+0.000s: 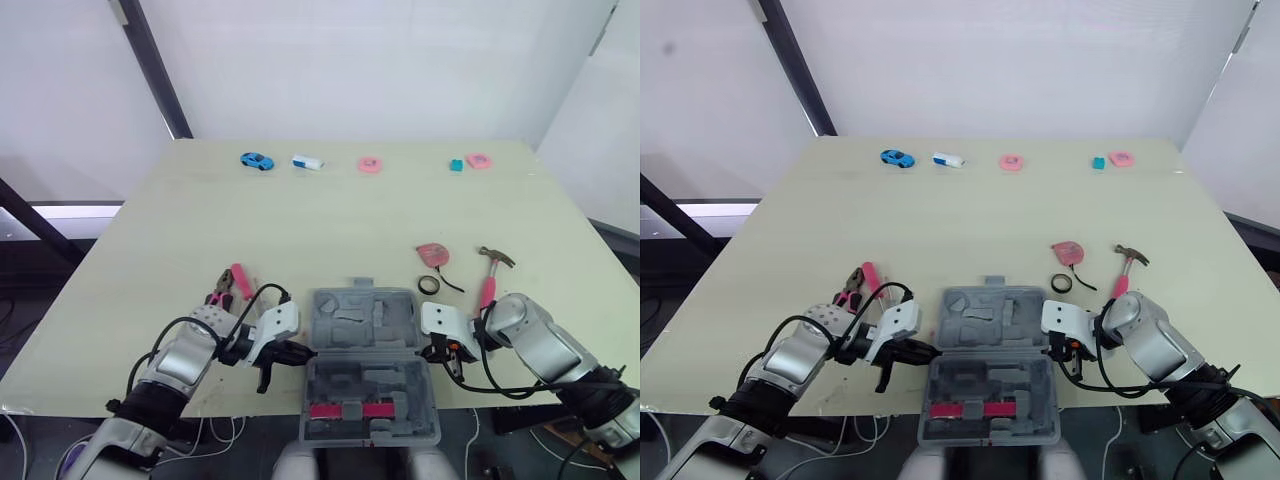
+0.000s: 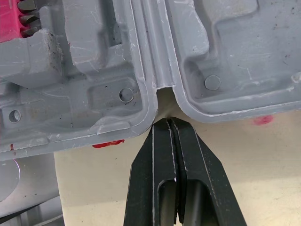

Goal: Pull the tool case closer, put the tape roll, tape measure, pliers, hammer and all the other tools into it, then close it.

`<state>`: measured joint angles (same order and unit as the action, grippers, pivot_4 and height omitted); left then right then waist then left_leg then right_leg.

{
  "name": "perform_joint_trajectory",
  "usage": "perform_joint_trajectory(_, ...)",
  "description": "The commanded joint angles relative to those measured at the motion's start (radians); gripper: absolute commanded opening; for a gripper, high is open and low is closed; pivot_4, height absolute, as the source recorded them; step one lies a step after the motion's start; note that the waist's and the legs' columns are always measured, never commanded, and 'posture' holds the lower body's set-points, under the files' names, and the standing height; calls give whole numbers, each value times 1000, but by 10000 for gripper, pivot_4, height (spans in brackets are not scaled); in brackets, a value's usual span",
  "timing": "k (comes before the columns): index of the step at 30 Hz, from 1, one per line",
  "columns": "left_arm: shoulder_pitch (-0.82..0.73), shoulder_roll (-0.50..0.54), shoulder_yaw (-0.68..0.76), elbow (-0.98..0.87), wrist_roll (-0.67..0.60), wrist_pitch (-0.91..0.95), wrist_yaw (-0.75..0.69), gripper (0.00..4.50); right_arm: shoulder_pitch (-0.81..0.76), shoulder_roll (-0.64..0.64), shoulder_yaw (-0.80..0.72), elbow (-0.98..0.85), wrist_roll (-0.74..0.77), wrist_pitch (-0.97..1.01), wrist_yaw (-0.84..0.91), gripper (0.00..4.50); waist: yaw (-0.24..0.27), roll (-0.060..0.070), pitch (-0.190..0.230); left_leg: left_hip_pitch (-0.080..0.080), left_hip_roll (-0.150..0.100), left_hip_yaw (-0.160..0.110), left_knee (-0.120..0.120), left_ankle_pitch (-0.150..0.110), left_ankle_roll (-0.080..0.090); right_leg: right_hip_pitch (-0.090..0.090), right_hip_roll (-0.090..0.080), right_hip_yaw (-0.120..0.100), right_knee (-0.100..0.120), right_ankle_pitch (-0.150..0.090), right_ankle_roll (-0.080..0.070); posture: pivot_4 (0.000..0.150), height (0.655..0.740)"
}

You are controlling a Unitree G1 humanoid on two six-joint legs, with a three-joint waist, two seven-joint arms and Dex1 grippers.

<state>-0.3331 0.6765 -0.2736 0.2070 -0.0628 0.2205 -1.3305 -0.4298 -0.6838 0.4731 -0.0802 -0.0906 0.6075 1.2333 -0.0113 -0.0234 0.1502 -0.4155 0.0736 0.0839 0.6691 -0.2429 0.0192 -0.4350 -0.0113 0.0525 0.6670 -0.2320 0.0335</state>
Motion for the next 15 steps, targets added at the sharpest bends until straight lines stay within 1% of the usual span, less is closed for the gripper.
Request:
perform_joint_trajectory(1, 12, -5, -33, -2, 9, 7, -5, 1283, 11, -13, 7, -4, 8, 2, -2, 0, 0, 0, 0, 0, 0, 0, 0, 0, 0, 0, 0, 0, 0, 0, 0, 1500, 7400)
perform_joint_trajectory(15, 12, -11, -33, -7, 8, 11, 6, 1283, 9, -21, 5, 0, 20, -1, -13, 0, 2, 0, 0, 0, 0, 0, 0, 0, 0, 0, 0, 0, 0, 0, -1, 1500, 7400)
